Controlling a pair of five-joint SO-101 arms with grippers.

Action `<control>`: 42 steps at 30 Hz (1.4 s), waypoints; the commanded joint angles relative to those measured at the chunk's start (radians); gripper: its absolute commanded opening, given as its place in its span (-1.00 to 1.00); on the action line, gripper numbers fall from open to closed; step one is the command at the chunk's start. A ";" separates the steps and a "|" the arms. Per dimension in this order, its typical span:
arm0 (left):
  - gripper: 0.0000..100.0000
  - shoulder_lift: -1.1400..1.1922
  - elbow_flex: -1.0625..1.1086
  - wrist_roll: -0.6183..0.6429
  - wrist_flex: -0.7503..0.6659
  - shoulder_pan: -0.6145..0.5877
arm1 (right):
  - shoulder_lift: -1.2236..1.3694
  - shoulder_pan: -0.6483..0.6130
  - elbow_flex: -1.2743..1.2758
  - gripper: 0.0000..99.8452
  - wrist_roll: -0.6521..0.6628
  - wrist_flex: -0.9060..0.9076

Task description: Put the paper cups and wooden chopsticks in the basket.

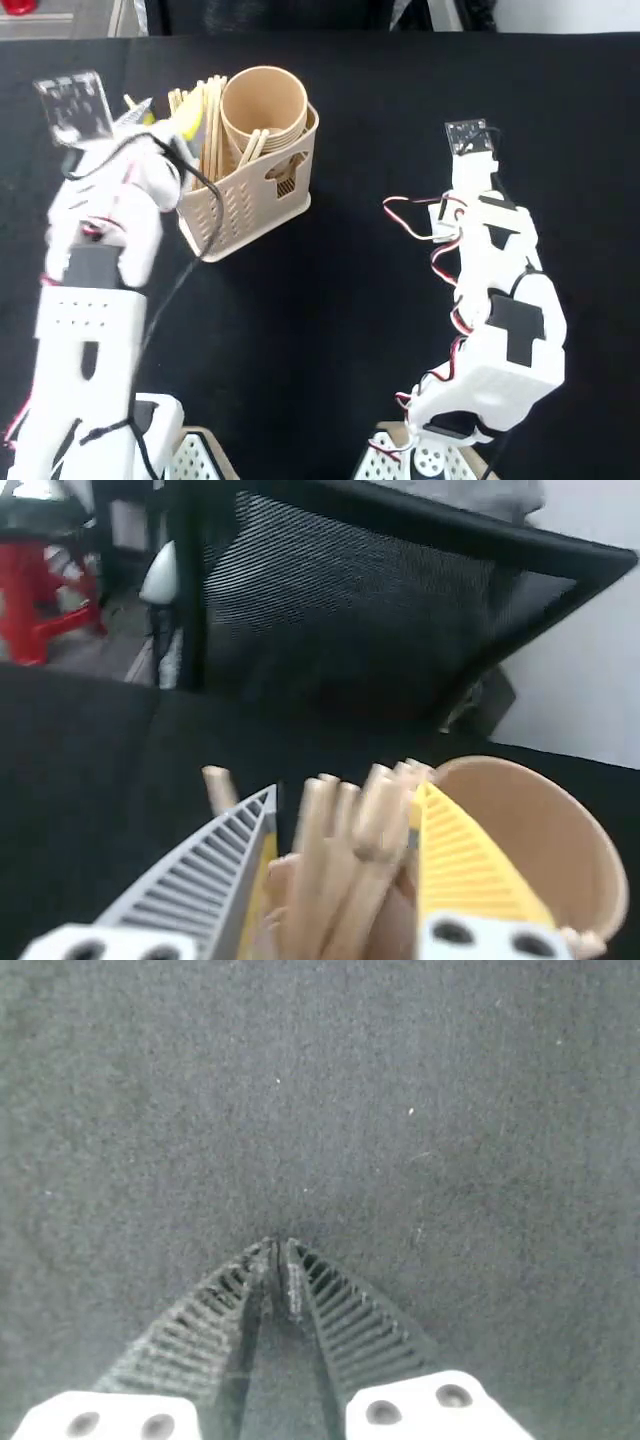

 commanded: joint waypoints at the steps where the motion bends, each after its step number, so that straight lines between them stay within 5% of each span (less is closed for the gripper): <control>1: -0.56 0.025 -0.297 -0.011 0.311 -0.151 | -0.059 0.008 -0.005 -0.97 0.011 -0.002; 7: -0.56 0.227 -0.461 -0.195 0.600 -0.456 | -0.059 0.008 -0.005 -0.97 0.011 -0.002; 19: -0.64 0.984 -0.762 -0.471 0.531 -0.863 | -0.059 0.006 -0.005 -0.97 0.011 0.000; 25: -0.61 1.358 -1.063 -0.535 0.545 -0.911 | -0.059 0.006 -0.005 -0.97 0.011 0.002; 35: -0.61 1.800 -1.689 -0.548 0.776 -0.917 | -0.059 0.006 -0.005 -0.97 0.011 0.002; 42: -0.61 1.913 -2.161 -0.664 1.089 -0.881 | -0.059 0.006 -0.005 -0.97 0.011 0.002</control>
